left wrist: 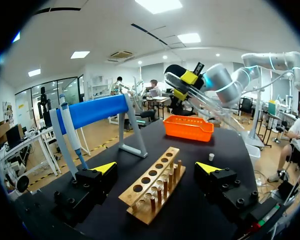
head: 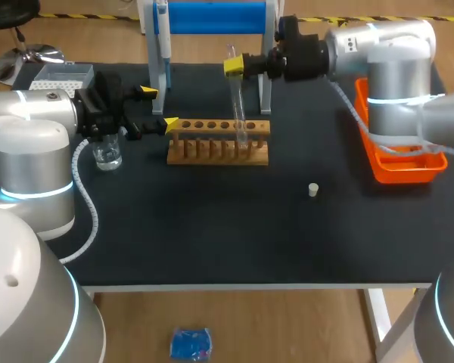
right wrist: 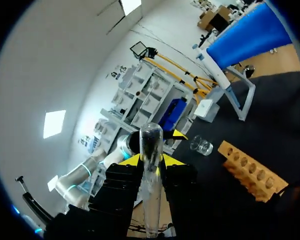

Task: Invert the test tube, pick up the pipette, mount the tip to pipette, aspirate from beaker and dispense into the tube, eject the tip, return the pipette, and cap with the stopper.

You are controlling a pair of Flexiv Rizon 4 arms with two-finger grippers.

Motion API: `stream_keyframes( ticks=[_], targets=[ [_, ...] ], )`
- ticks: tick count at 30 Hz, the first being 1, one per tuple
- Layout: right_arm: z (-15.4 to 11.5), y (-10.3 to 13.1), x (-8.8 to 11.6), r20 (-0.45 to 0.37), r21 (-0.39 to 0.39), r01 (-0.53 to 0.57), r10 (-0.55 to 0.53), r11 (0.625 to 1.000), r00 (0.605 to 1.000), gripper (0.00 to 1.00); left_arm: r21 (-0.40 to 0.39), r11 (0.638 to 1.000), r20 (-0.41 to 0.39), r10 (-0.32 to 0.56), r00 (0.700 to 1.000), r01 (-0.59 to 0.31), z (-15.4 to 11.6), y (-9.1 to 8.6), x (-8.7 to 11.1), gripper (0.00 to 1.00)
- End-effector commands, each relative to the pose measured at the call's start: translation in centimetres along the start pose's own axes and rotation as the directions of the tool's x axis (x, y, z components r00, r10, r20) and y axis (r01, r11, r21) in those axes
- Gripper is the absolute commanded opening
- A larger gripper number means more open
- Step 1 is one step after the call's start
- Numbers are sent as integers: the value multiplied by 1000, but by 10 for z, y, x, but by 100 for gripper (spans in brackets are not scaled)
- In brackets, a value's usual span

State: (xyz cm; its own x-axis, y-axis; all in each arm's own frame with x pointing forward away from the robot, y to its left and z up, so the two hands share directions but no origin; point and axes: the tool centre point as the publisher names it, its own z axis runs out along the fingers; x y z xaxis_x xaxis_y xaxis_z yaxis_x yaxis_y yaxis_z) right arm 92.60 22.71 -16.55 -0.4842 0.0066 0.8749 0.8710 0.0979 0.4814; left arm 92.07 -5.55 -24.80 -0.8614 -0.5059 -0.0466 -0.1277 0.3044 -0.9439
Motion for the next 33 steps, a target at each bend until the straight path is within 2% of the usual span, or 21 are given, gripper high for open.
stream_keyframes(
  ticks=[1,7,11,18,23,27,33],
  targets=[
    [-3,-6,-5,-17,-3,-182,182,983,983,0,4,1000,6,1,1000,-1,1,1,1,100],
    [-4,-15,-10,-19,19,-281,282,959,959,0,4,1000,6,1,1000,-1,1,1,1,100],
    [-7,-18,-11,-8,7,-312,312,950,950,0,4,1000,6,1,1000,-1,1,1,1,100],
    [-12,-21,-16,-48,-5,-346,346,938,937,0,4,1000,6,1,1000,-1,1,1,1,100],
    [-14,-23,-19,-49,-7,-370,370,929,928,0,4,1000,6,1,1000,-1,1,1,1,100],
    [-15,-23,-19,-45,-3,-410,410,912,911,0,4,1000,6,1,1000,-1,1,1,1,100],
    [-16,-22,-19,-86,27,-467,467,884,880,0,4,1000,6,1,1000,-1,1,1,1,100]
  ],
)
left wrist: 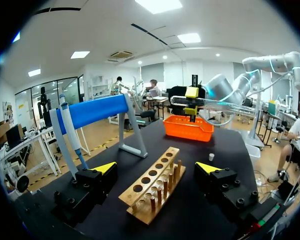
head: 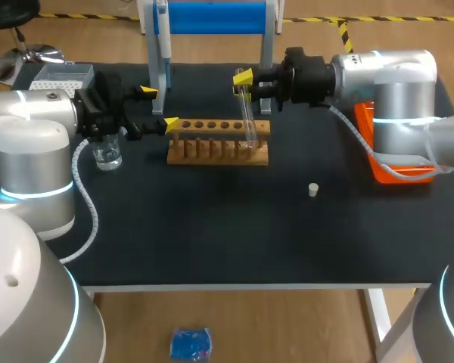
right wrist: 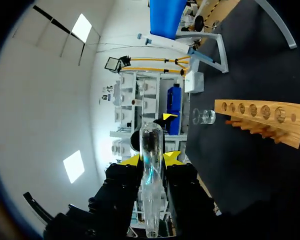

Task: Invert the test tube, pick up the pipette, mount the tip to pipette, aspirate from beaker and dispense into the tube, eject the tip, return the pipette, and cap with the stopper.

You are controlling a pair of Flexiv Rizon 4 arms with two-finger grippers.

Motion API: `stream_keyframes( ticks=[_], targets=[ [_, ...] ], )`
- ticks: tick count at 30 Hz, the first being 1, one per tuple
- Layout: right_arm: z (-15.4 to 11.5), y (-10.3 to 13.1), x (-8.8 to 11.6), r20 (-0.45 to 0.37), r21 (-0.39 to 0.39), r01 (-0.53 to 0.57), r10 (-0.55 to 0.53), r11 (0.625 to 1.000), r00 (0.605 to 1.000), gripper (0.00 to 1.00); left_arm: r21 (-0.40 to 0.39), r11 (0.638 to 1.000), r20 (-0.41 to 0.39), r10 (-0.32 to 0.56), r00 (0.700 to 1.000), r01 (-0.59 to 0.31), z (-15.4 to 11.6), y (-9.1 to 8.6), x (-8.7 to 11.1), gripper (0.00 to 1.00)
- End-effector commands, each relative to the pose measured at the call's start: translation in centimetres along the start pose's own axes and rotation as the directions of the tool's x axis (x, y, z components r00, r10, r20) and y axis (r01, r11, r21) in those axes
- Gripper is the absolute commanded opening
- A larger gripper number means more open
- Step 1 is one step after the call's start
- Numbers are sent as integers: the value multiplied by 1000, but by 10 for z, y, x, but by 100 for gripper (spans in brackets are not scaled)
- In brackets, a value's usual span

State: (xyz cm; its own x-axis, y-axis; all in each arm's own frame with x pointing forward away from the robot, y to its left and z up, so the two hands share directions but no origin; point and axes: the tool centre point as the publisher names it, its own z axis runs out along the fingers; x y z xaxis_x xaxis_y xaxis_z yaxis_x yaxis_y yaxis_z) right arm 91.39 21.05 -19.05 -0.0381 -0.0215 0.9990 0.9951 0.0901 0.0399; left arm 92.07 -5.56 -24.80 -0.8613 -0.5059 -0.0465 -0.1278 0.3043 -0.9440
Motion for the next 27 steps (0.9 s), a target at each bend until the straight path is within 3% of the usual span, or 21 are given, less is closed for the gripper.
stream_keyframes(
  ticks=[1,27],
  targets=[
    [-2,3,-1,-20,27,-29,30,999,999,0,4,1000,6,1,1000,-1,1,1,1,100],
    [-3,3,-1,3,20,-3,3,1000,1000,0,4,1000,6,1,1000,-1,1,1,1,100]
  ],
)
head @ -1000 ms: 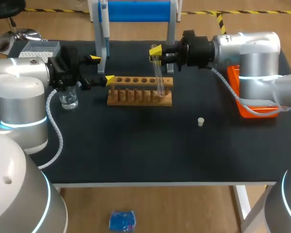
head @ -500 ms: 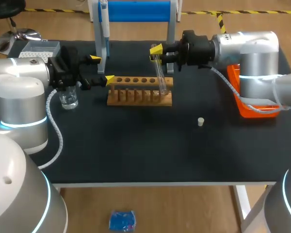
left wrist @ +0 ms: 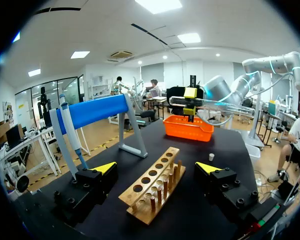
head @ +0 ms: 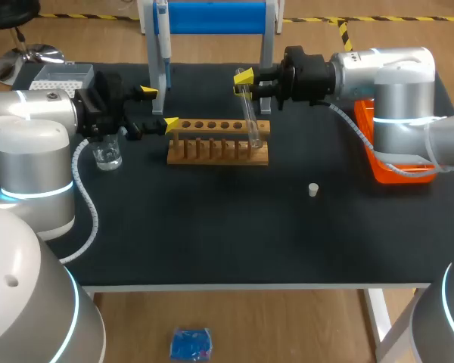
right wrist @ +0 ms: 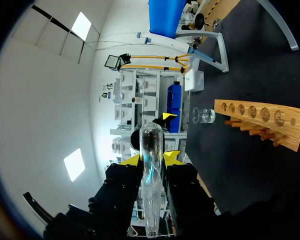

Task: Invert the test tube, pick up the pipette, mount the tip to pipette, aspirate from beaker and dispense into the tube, eject the tip, return the pipette, and cap with the stopper.

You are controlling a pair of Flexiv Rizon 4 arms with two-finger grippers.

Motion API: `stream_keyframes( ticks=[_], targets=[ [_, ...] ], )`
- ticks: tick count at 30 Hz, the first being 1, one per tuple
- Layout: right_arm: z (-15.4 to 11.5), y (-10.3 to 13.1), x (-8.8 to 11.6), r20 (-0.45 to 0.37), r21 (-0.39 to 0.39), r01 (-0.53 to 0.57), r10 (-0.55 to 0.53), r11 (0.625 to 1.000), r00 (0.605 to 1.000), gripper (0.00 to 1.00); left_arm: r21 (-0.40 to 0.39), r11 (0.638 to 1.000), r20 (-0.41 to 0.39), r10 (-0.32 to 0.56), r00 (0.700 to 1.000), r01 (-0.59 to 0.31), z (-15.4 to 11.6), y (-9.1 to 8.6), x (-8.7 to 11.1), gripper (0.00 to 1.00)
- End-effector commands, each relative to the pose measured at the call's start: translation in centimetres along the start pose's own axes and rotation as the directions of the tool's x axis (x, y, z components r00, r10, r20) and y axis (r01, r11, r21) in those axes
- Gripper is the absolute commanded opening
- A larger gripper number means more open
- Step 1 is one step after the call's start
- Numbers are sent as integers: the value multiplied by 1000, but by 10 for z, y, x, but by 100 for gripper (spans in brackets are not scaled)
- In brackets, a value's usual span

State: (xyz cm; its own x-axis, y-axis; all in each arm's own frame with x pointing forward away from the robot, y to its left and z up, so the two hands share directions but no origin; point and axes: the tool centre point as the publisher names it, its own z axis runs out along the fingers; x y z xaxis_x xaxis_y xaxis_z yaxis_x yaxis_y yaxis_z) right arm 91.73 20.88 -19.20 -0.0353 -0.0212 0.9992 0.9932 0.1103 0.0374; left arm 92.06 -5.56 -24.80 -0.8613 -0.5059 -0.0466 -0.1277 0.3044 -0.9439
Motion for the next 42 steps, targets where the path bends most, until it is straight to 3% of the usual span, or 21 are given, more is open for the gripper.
stream_keyframes(
  ticks=[1,4,7,11,14,16,17,18,26,40,42],
  targets=[
    [-1,0,1,3,0,0,0,1000,1000,0,4,1000,6,1,1000,-1,1,1,1,100],
    [-1,0,1,3,0,0,0,1000,1000,0,4,1000,6,1,1000,-1,1,1,1,100],
    [-1,0,1,3,0,0,0,1000,1000,0,102,984,4,148,989,-147,-4,-4,6,100],
    [-1,0,1,3,0,0,0,1000,1000,0,201,926,-20,331,944,-320,-11,-7,15,100],
    [-1,0,1,3,0,0,0,1000,1000,0,275,858,-31,458,888,-433,-14,-12,23,100],
    [-1,0,1,3,0,0,0,1000,1000,0,321,790,-14,556,831,-523,-16,-17,28,100],
    [-1,0,1,3,0,0,0,1000,1000,0,330,774,-6,574,819,-540,-16,-18,29,100],
    [-1,0,1,3,0,0,0,1000,1000,0,369,731,-2,617,787,-573,-17,-21,31,100],
    [-1,0,1,3,0,0,0,1000,1000,0,458,561,8,773,634,-689,-22,-43,39,100],
    [-1,0,1,3,0,0,0,1000,1000,0,459,555,7,779,627,-694,-22,-46,39,100],
    [-1,0,1,3,0,0,0,1000,1000,0,453,471,24,842,539,-757,-20,-54,47,100]
  ],
)
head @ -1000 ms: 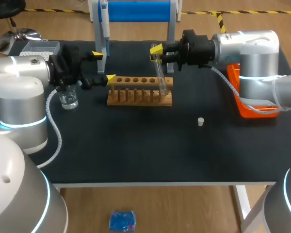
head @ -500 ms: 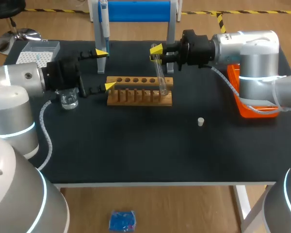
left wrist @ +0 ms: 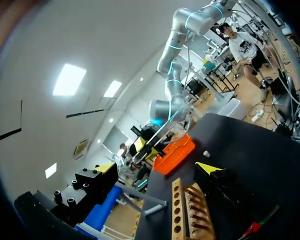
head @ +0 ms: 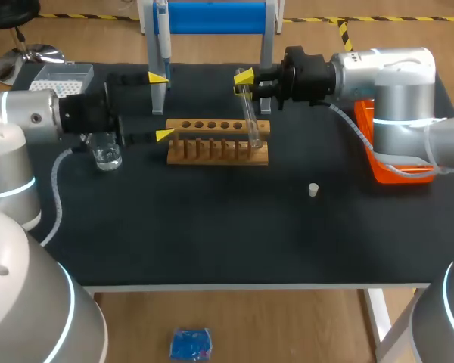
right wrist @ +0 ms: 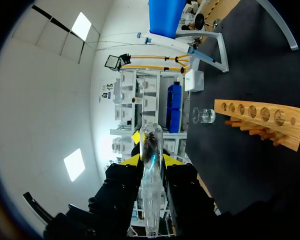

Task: Invert the test tube, pick up the pipette, mount the tip to pipette, aspirate from beaker and dispense into the tube, eject the tip, return the pipette, and cap with the stopper.

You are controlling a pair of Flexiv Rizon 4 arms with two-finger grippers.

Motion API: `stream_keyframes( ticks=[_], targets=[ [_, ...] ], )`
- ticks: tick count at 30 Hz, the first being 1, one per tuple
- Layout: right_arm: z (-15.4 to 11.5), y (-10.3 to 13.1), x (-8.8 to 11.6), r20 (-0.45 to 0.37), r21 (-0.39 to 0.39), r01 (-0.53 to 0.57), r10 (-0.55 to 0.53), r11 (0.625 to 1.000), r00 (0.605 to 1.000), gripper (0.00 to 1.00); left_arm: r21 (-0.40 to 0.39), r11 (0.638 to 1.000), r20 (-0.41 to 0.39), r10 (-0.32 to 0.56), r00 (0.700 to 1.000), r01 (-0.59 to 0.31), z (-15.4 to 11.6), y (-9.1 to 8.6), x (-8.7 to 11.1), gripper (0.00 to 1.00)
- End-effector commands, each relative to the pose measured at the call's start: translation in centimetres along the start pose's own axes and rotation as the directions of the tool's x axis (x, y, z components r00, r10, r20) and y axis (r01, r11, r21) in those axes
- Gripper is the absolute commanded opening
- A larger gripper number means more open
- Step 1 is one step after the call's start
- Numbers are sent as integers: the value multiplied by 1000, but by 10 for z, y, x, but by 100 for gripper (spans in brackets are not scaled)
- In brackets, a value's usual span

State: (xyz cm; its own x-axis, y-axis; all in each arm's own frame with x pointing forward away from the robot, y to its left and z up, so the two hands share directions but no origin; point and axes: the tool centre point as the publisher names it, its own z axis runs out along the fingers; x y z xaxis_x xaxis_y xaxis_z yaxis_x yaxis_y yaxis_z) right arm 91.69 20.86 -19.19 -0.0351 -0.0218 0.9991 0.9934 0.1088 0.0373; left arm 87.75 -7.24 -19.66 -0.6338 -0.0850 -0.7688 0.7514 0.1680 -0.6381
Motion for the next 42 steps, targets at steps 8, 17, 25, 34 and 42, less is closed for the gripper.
stream_keyframes(
  ticks=[8,17,25,34,42],
  targets=[
    [-1,0,1,4,1,0,0,1000,1000,0,-49,906,-112,413,904,-420,39,-41,-3,100],
    [-1,0,1,4,1,0,0,1000,1000,0,-23,779,-53,624,779,-626,66,-58,7,100],
    [-1,0,1,4,1,0,0,1000,1000,0,-20,770,-20,638,770,-638,73,-59,15,100],
    [-1,0,1,4,1,0,0,1000,1000,0,-20,770,-20,638,770,-638,73,-59,15,100],
    [-1,0,1,4,1,0,0,1000,1000,0,22,771,-31,637,770,-637,95,-56,30,100]
  ],
)
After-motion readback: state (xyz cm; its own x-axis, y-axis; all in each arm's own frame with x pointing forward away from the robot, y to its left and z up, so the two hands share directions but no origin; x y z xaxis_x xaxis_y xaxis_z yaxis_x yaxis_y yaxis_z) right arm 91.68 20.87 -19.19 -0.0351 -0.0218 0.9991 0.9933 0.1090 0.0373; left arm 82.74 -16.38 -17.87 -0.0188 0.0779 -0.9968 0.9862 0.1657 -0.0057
